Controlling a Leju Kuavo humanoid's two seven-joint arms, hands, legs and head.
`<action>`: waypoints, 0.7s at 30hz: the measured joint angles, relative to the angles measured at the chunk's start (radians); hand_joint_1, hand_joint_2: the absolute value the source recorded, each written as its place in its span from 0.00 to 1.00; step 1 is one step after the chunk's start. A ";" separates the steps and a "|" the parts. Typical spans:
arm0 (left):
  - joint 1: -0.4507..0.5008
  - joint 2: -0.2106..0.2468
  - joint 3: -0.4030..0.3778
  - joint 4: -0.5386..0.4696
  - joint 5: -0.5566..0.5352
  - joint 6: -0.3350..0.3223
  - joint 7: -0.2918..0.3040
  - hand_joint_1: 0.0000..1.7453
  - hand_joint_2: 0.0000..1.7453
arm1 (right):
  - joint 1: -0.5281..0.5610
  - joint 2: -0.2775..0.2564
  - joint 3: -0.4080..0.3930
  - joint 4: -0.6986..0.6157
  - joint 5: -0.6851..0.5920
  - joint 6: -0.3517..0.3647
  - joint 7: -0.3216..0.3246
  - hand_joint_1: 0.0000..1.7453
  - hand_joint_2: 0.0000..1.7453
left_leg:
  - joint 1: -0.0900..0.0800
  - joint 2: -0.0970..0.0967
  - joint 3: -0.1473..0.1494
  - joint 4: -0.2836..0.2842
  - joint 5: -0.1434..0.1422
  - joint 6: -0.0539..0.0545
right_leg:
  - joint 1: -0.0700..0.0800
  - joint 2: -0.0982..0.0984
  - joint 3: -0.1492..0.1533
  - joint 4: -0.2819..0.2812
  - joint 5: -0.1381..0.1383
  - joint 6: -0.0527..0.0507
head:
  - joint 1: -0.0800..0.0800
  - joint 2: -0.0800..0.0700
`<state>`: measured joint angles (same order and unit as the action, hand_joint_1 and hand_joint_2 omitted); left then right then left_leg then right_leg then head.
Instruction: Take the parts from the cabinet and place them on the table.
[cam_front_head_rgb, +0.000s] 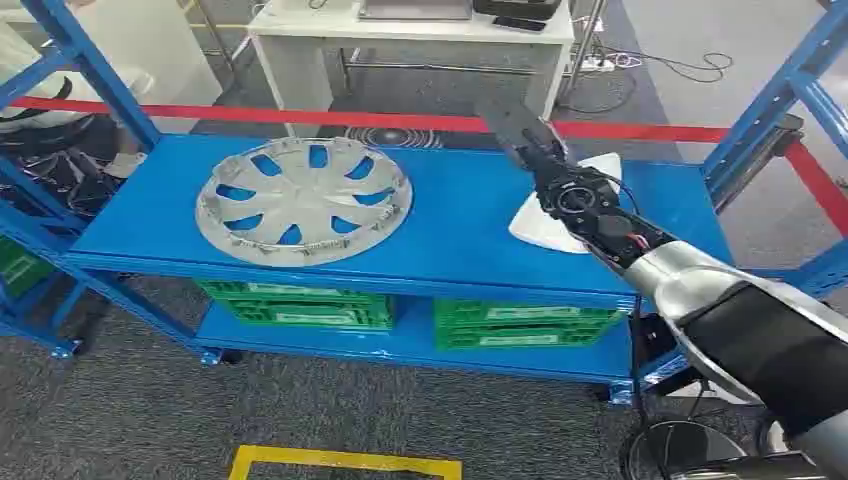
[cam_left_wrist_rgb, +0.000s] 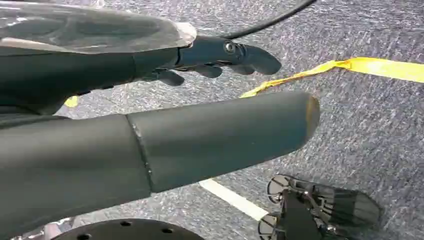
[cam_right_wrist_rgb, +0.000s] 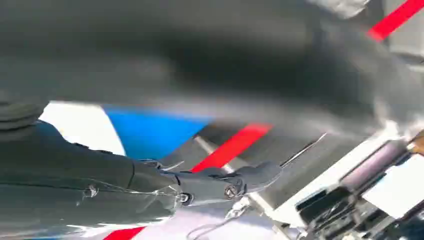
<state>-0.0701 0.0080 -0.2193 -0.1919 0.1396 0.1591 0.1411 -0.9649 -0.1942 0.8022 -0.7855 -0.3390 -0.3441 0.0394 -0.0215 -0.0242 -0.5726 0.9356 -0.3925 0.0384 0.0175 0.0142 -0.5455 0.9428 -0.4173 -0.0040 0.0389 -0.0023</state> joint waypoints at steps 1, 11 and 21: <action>0.000 0.000 0.000 0.000 0.003 0.000 0.000 0.00 0.00 | 0.005 0.000 0.002 -0.006 0.023 -0.010 0.018 0.00 1.00 | 0.000 0.000 0.000 0.000 0.000 0.000 | 0.000 0.000 0.000 0.000 0.000 0.000 | 0.000 0.000; 0.000 0.001 0.000 0.000 0.030 0.003 0.011 0.00 0.00 | 0.110 0.000 0.013 -0.105 0.177 -0.086 0.104 0.00 1.00 | -0.001 0.000 0.000 0.000 0.000 0.000 | -0.001 0.000 0.000 0.000 0.000 0.000 | 0.000 0.000; 0.002 0.003 -0.005 0.000 0.050 0.010 0.017 0.00 0.00 | 0.194 -0.012 0.013 -0.237 0.517 -0.097 0.362 0.00 1.00 | -0.001 0.000 0.000 0.000 -0.001 -0.001 | -0.001 0.000 -0.001 0.000 0.000 0.000 | -0.001 0.000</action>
<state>-0.0683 0.0107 -0.2247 -0.1919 0.1896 0.1686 0.1579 -0.7712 -0.2064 0.8148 -1.0224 0.1776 -0.4410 0.4015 -0.0226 -0.0239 -0.5727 0.9357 -0.3932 0.0378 0.0162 0.0146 -0.5462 0.9425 -0.4173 -0.0039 0.0378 -0.0023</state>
